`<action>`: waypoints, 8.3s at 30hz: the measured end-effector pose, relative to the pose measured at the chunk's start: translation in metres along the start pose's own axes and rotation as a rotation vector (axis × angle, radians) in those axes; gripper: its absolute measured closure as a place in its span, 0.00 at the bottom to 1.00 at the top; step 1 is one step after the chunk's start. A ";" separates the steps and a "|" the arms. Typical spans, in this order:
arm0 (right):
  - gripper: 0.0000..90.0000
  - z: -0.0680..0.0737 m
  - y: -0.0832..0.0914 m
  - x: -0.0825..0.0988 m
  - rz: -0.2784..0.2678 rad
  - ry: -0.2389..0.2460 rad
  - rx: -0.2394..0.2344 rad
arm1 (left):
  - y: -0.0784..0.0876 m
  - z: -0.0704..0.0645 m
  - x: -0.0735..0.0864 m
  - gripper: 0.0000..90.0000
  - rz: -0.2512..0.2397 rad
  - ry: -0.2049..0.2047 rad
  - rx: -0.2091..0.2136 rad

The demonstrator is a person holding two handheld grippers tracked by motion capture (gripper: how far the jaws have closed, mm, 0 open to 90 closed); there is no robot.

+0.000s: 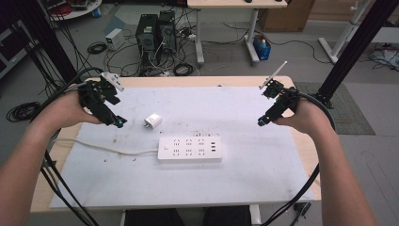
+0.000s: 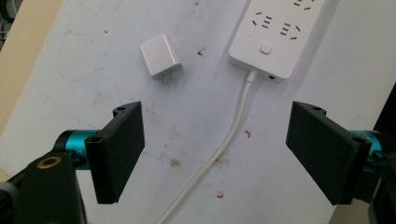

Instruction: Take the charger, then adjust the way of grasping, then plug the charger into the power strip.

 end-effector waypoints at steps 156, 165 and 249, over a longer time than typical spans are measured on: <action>0.20 0.092 0.019 -0.076 -0.341 -0.283 -0.621 | -0.046 -0.082 -0.147 0.47 -0.377 -0.338 0.020; 0.20 0.112 0.016 -0.098 -0.372 -0.318 -0.741 | -0.047 -0.087 -0.161 0.47 -0.427 -0.360 -0.004; 0.69 0.011 0.031 -0.026 -0.159 -0.221 -0.039 | -0.028 -0.003 -0.007 0.28 0.013 0.265 -0.017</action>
Point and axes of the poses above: each handheld gripper's, and its own axes: y roughly backward along the jaws, x roughly out of its underside, z roughly to its left, the point moved 10 cm from there along -y, roughly forward along the jaws, and after that the axes turned 2 degrees about -x, right-handed, at the moved point
